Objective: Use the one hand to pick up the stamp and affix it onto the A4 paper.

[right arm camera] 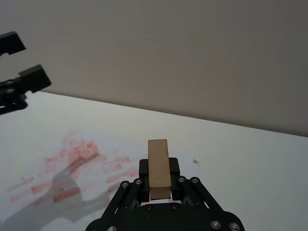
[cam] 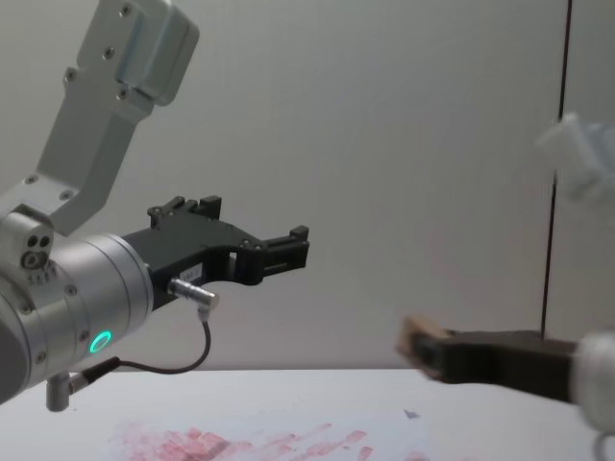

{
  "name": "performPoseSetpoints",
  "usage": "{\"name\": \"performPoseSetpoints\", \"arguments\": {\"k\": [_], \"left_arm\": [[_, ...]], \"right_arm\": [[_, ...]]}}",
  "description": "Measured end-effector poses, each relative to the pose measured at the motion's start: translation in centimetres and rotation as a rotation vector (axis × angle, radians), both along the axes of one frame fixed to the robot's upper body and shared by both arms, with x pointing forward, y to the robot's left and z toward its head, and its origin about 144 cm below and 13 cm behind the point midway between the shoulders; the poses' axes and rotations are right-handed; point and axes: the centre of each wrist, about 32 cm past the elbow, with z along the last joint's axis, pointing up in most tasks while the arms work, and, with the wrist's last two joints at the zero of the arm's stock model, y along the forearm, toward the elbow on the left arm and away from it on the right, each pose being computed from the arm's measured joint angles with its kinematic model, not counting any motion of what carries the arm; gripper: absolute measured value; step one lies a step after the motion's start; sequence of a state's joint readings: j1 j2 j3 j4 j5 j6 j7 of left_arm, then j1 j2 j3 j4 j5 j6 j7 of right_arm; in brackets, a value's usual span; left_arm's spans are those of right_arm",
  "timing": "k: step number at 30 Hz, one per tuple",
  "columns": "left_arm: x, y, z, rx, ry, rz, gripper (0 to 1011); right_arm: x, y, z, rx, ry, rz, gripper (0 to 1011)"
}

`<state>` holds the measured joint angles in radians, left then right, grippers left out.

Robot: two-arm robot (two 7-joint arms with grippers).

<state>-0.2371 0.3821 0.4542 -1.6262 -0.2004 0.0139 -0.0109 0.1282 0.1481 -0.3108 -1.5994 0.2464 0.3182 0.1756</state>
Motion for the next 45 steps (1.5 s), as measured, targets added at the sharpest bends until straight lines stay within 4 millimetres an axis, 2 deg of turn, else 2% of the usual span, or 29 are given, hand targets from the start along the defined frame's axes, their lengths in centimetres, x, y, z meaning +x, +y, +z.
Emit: {"name": "performPoseSetpoints", "arguments": {"k": [5, 17, 31, 45], "left_arm": [[0.0, 0.0, 0.0, 0.000, 0.000, 0.000, 1001], [0.0, 0.0, 0.0, 0.000, 0.000, 0.000, 1001], [0.0, 0.0, 0.0, 0.000, 0.000, 0.000, 1001], [0.0, 0.0, 0.0, 0.000, 0.000, 0.000, 1001]], "right_arm": [[-1.5, -3.3, 0.1, -0.034, 0.022, -0.066, 220], [-3.4, -7.1, -0.4, -0.109, 0.076, -0.135, 221], [-2.8, -8.6, -1.2, -0.171, 0.106, -0.161, 220], [-2.0, -8.1, -2.2, -0.201, 0.139, -0.136, 220]]}}
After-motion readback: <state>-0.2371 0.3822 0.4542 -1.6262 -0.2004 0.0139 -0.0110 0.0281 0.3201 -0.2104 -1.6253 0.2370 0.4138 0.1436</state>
